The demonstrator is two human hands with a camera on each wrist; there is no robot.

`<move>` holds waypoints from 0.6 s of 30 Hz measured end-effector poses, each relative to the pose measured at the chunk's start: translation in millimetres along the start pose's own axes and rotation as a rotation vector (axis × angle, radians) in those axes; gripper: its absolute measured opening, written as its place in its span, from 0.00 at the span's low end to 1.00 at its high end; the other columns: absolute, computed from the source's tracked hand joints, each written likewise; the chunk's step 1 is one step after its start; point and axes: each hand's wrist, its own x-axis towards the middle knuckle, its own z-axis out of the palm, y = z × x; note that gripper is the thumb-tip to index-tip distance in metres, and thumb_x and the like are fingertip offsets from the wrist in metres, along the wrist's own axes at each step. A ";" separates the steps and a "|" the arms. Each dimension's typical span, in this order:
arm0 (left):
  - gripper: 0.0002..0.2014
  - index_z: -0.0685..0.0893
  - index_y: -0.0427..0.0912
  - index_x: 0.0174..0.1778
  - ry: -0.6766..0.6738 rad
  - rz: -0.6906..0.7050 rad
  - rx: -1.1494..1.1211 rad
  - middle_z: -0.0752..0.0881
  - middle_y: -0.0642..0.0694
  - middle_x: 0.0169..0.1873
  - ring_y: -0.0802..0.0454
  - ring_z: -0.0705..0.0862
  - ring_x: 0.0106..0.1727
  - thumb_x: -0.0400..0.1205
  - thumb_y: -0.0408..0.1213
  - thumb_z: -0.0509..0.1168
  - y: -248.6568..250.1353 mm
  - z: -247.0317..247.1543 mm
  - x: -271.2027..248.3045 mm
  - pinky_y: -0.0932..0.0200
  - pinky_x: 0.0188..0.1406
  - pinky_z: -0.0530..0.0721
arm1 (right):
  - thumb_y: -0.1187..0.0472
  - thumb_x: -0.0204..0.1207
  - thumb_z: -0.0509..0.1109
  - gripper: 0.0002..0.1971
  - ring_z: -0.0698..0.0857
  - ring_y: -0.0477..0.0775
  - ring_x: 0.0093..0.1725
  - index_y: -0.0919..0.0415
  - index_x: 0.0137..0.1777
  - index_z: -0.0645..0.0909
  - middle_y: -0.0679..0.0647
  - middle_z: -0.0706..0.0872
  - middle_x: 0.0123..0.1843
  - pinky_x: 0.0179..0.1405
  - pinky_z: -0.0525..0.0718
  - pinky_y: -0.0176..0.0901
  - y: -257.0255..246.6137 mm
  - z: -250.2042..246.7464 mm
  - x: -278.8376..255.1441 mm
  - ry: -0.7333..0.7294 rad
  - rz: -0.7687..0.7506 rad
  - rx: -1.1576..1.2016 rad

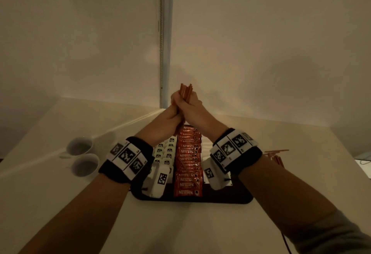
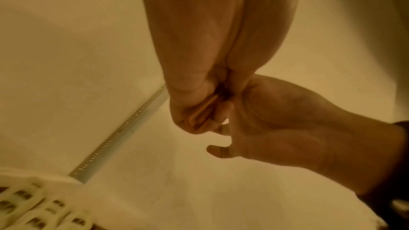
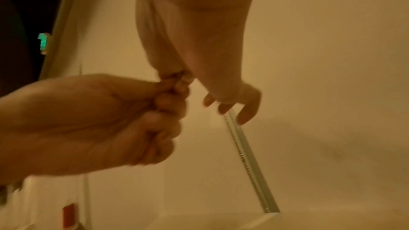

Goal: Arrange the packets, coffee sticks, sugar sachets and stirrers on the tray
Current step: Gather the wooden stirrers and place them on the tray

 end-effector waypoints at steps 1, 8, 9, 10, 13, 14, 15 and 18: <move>0.14 0.73 0.49 0.70 0.027 -0.032 0.003 0.77 0.50 0.35 0.62 0.74 0.29 0.90 0.38 0.50 -4.3 -2.9 -3.8 0.68 0.27 0.73 | 0.43 0.80 0.61 0.13 0.78 0.50 0.61 0.46 0.57 0.77 0.55 0.78 0.61 0.65 0.78 0.46 -0.1 -3.6 -4.2 -0.110 -0.003 0.034; 0.13 0.72 0.45 0.40 0.268 -0.282 -0.388 0.68 0.54 0.24 0.59 0.65 0.22 0.89 0.43 0.51 -45.8 -28.8 -41.1 0.64 0.28 0.68 | 0.54 0.78 0.68 0.12 0.83 0.51 0.51 0.63 0.53 0.82 0.54 0.85 0.52 0.60 0.82 0.48 91.2 -7.8 -44.6 -0.431 0.235 -0.681; 0.13 0.71 0.44 0.40 0.284 -0.294 -0.417 0.67 0.54 0.24 0.59 0.64 0.21 0.89 0.42 0.51 -48.6 -29.6 -46.1 0.65 0.26 0.68 | 0.54 0.78 0.68 0.11 0.84 0.51 0.51 0.63 0.52 0.83 0.55 0.86 0.52 0.58 0.83 0.47 109.9 -1.2 -52.3 -0.447 0.300 -0.758; 0.13 0.71 0.44 0.40 0.297 -0.301 -0.445 0.67 0.53 0.23 0.59 0.64 0.21 0.89 0.41 0.51 -52.0 -30.8 -49.6 0.66 0.24 0.68 | 0.53 0.77 0.69 0.12 0.84 0.52 0.51 0.62 0.52 0.83 0.55 0.86 0.53 0.57 0.84 0.47 124.6 5.1 -60.4 -0.444 0.367 -0.804; 0.12 0.73 0.42 0.41 0.336 -0.335 -0.498 0.67 0.52 0.23 0.59 0.64 0.20 0.89 0.40 0.52 -59.2 -34.9 -56.6 0.67 0.21 0.70 | 0.49 0.76 0.69 0.15 0.84 0.53 0.53 0.58 0.55 0.80 0.53 0.84 0.54 0.54 0.84 0.47 149.5 19.4 -78.1 -0.355 0.456 -0.835; 0.12 0.73 0.42 0.41 0.344 -0.343 -0.503 0.68 0.53 0.23 0.59 0.64 0.20 0.89 0.40 0.52 -61.1 -36.1 -57.6 0.67 0.21 0.71 | 0.48 0.76 0.69 0.15 0.83 0.53 0.53 0.58 0.55 0.79 0.53 0.84 0.55 0.54 0.83 0.47 153.6 23.4 -82.0 -0.322 0.459 -0.836; 0.12 0.74 0.42 0.41 0.349 -0.349 -0.506 0.68 0.53 0.22 0.59 0.64 0.20 0.89 0.40 0.52 -61.8 -36.6 -58.3 0.67 0.20 0.71 | 0.48 0.76 0.69 0.15 0.83 0.53 0.54 0.58 0.55 0.78 0.53 0.84 0.55 0.54 0.83 0.47 156.1 26.8 -84.8 -0.293 0.448 -0.830; 0.12 0.75 0.41 0.44 0.352 -0.352 -0.495 0.67 0.53 0.22 0.59 0.64 0.20 0.89 0.40 0.52 -61.6 -35.4 -58.8 0.67 0.20 0.72 | 0.49 0.77 0.67 0.12 0.83 0.54 0.54 0.57 0.51 0.77 0.54 0.84 0.55 0.53 0.83 0.47 162.4 35.8 -86.1 -0.247 0.427 -0.823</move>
